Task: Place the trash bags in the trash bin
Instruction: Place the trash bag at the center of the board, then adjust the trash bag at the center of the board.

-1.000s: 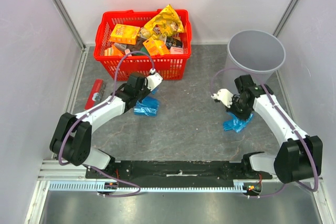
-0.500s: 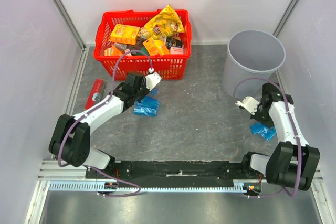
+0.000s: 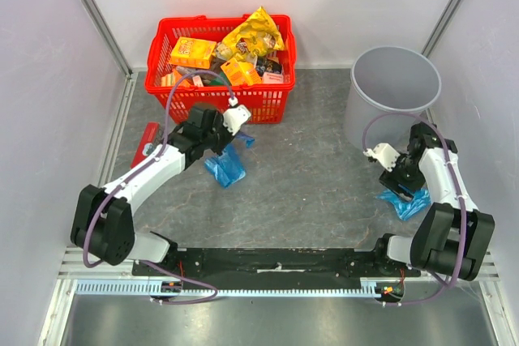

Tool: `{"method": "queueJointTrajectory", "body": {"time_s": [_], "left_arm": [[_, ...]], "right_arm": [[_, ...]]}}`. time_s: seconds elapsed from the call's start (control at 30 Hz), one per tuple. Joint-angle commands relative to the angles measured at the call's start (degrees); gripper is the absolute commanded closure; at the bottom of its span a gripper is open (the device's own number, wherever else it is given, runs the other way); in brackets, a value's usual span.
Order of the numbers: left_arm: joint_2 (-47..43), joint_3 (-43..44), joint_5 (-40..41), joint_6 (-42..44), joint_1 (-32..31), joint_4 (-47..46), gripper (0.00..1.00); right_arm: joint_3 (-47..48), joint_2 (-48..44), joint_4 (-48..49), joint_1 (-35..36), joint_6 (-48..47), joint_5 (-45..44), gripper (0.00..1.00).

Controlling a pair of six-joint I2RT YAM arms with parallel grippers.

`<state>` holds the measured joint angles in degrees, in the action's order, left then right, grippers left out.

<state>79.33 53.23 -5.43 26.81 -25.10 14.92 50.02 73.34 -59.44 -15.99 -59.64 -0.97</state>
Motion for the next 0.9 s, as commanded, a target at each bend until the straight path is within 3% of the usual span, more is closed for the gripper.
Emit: {"method": "queueJointTrajectory", "body": {"time_s": [0.0, 0.3, 0.67, 0.87], "left_arm": [[-0.8, 5.6, -12.5, -3.6, -0.5, 1.3, 0.98], [3.8, 13.3, -25.2, -7.9, -5.7, 1.8, 0.98], [6.9, 36.7, -28.0, -23.9, -11.0, 5.0, 0.98], [4.5, 38.1, -23.9, -28.9, -11.5, 4.6, 0.98]], "right_arm": [[5.1, 0.7, -2.8, 0.2, 0.2, 9.9, 0.24], [11.7, 1.6, -7.2, 3.4, 3.1, 20.2, 0.02], [15.6, 5.2, -6.7, 4.3, 8.3, 25.1, 0.02], [17.4, 5.8, -6.2, 4.4, 10.5, 27.3, 0.02]]}}
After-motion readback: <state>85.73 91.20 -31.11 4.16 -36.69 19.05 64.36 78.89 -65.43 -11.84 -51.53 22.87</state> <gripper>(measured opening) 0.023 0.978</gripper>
